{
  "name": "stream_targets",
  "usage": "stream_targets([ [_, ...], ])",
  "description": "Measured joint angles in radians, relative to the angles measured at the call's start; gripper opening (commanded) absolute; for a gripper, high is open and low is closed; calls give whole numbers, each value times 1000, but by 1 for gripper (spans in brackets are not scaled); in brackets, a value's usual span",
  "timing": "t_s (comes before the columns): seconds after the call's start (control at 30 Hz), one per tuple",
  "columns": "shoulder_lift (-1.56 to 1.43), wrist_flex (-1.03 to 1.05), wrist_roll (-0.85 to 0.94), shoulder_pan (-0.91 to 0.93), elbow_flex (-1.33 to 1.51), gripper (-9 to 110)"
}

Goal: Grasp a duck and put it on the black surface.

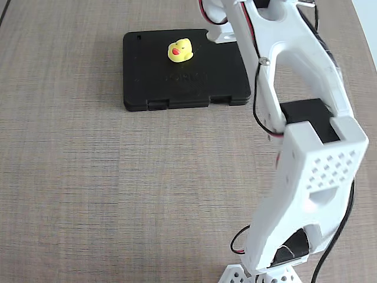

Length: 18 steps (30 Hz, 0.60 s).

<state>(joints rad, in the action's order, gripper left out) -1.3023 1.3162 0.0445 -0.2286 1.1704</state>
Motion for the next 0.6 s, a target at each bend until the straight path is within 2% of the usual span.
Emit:
stream_targets([
  [0.17, -370, 74, 0, 25, 198, 33],
  [0.47, -1063, 75, 2, 183, 723, -1],
  [0.6, -1269, 66, 2, 153, 937, 0],
])
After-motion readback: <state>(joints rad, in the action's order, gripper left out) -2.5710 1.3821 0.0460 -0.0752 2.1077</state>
